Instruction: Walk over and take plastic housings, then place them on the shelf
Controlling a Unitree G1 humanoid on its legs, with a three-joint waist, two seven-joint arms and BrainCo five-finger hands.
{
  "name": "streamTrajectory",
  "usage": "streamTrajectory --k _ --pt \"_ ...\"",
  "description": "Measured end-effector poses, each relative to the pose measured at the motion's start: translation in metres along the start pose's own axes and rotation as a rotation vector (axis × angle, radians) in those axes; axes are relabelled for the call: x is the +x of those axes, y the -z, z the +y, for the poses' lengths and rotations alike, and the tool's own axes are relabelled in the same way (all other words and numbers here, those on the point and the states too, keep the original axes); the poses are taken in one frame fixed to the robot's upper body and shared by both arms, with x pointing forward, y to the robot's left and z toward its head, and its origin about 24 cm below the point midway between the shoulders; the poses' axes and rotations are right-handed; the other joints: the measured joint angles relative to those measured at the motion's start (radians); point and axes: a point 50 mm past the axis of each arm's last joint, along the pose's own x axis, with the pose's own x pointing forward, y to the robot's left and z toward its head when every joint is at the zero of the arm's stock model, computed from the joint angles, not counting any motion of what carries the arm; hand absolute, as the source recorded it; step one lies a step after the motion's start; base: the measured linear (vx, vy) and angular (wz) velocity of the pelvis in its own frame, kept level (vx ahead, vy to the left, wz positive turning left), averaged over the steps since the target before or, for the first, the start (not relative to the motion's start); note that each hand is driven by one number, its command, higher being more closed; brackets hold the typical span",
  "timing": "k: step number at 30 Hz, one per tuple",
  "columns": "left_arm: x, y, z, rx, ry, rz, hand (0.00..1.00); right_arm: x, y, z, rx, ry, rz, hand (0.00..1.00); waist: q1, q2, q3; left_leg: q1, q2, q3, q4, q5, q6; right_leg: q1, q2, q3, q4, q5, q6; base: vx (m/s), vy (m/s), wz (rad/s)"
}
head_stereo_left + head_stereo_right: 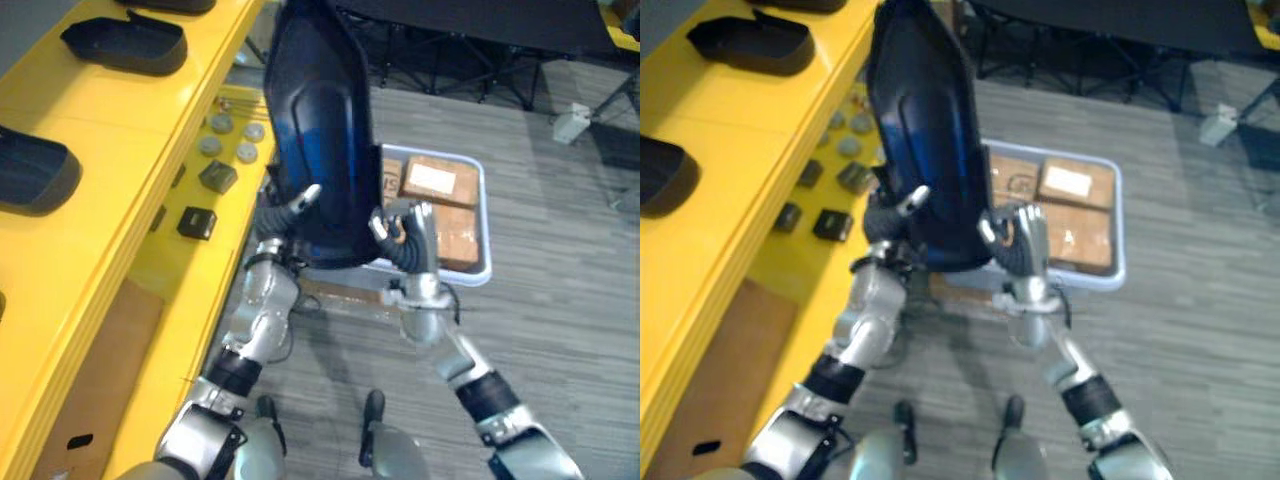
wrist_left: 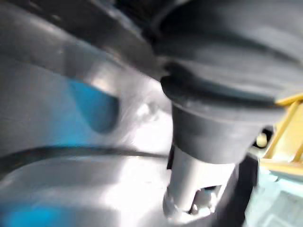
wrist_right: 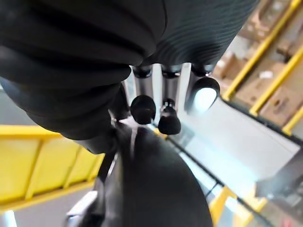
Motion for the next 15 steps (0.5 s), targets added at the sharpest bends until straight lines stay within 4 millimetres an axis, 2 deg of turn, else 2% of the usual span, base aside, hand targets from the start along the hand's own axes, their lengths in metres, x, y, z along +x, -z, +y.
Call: streamTrajectory --k 8,9,15 --pt "0.002 0.0 0.007 -0.123 0.062 0.007 1.0 -0.007 -0.01 0.006 0.054 0.006 -0.031 1.0 -0.004 -0.004 0.002 0.023 0.006 0.027 -0.007 -0.005 -0.002 0.001 0.0 0.027 0.0 0.0 0.0 0.0 0.008 -0.1" --pt "0.002 0.0 0.007 -0.13 0.069 0.009 1.0 -0.007 -0.011 0.006 0.054 0.014 -0.041 0.0 -0.005 -0.005 0.002 0.023 0.006 0.028 -0.008 -0.005 -0.002 0.001 0.0 0.027 -0.002 0.0 0.0 0.0 0.0 0.0" --pt "0.003 -0.001 0.009 -0.15 0.09 0.012 1.0 -0.008 -0.016 0.007 0.103 0.006 -0.058 0.0 -0.005 -0.005 0.002 0.026 0.003 0.028 -0.014 -0.005 -0.001 0.004 -0.001 0.026 -0.007 0.001 0.001 0.0 0.0 0.0"
